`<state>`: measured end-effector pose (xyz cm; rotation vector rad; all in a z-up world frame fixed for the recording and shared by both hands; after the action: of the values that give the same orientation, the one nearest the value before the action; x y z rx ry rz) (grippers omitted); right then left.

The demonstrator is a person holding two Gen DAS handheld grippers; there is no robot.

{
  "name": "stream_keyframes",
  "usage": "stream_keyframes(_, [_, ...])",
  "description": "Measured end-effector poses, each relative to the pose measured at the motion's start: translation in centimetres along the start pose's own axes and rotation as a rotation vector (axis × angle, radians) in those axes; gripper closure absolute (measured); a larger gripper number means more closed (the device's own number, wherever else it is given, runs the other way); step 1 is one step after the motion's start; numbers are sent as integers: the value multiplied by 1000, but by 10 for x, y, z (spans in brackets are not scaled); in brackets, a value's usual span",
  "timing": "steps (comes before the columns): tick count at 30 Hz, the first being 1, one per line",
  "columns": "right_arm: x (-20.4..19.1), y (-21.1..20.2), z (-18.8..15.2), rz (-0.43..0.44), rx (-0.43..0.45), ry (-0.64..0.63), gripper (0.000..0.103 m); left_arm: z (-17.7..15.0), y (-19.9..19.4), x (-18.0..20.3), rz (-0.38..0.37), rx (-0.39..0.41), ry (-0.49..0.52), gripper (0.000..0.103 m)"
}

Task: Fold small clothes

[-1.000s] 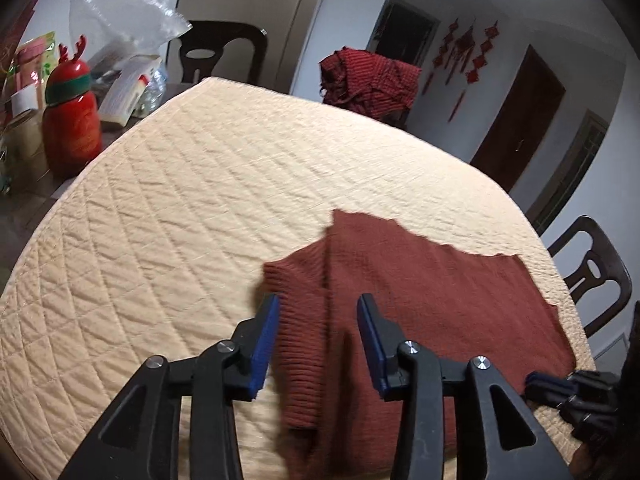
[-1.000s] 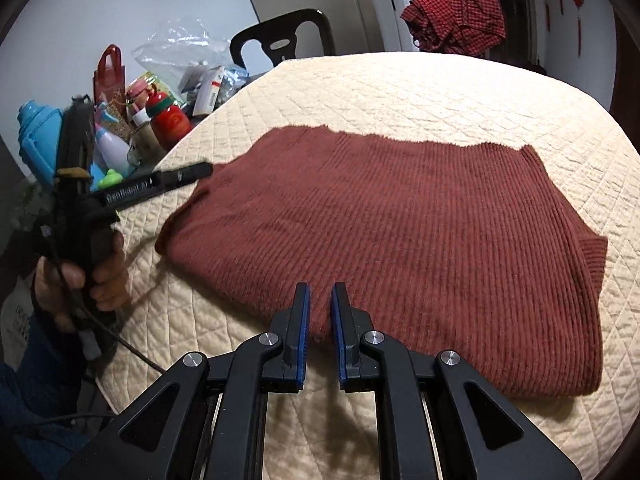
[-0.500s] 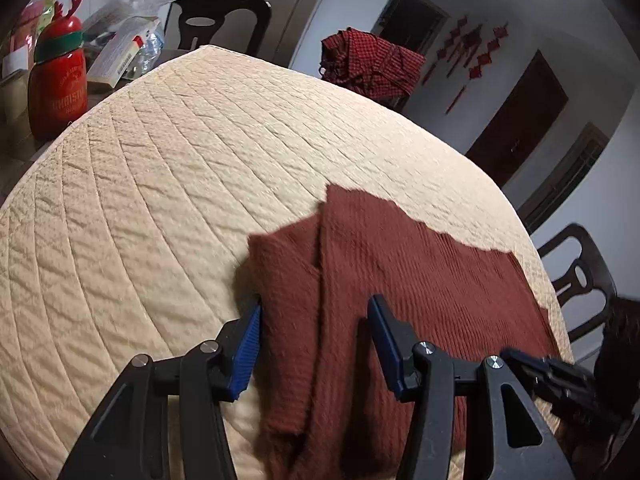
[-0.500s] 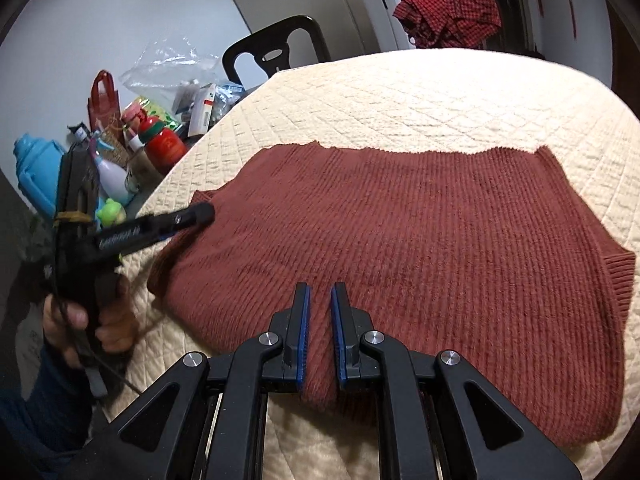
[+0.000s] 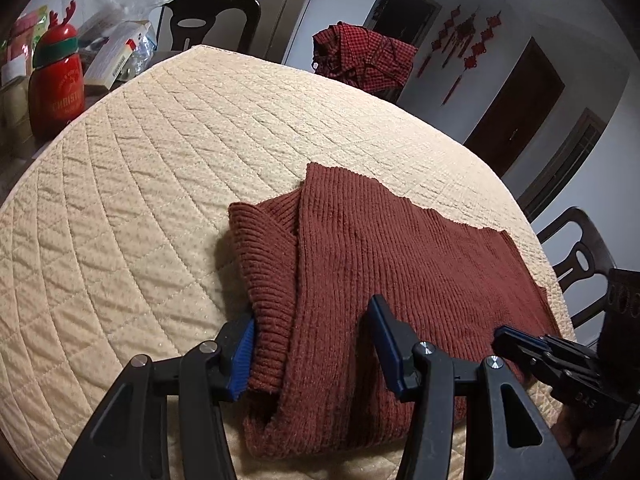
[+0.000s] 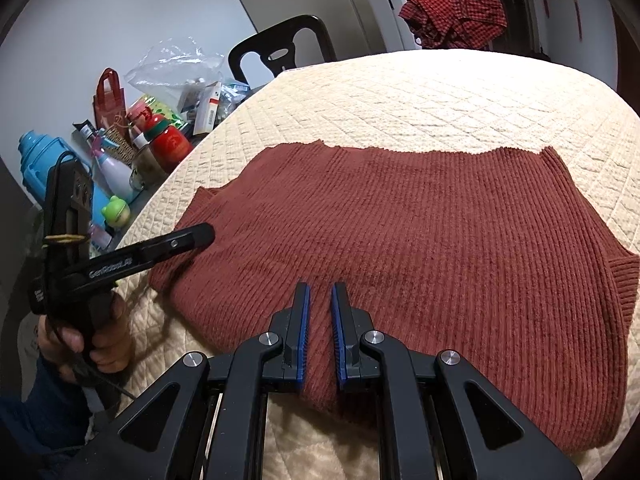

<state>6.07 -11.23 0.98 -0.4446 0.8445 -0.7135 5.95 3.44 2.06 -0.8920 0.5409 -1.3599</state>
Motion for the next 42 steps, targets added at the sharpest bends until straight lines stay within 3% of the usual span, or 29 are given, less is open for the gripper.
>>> stream_keyframes(5, [-4,-10,-10,25,-11,-1,92,-1,0,1,12,5,3,50])
stream_keyframes(13, [-5,-15,-19,46,-24,-3,92,0,-2,-2,6,4,-11,78])
stream_keyframes(21, [7,-32,-15,14,27,22,92,18,-27,9,-122,28,-41,84])
stream_keyframes(28, [30,-58,-15,-30,91,81,92,42,-54,65,-240,87,43,84])
stream_keyframes(33, [48,-82,-18,-69,145,128,92,43,-51,120,-327,71,131,84])
stream_keyframes(37, [60,-94,-23,-77,174,175,92,27,-25,163,-377,-9,199,85])
stream_keyframes(39, [67,-97,-26,-74,179,200,92,15,-8,177,-404,-67,232,92])
stream_keyframes(42, [71,-99,-28,-54,187,227,92,1,6,190,-402,-126,263,92])
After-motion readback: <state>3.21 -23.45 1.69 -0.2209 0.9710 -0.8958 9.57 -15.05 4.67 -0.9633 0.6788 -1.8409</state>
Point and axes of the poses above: each gripper's, at about its wrist camera, not at the fingertips, and y roughly the way its jaws point, x to its right, z to its top, the point moved 2 cm from there along y, roughly the way its jaws point, and after that the axes turned 14 degrees about z, right-handed, at the moved point
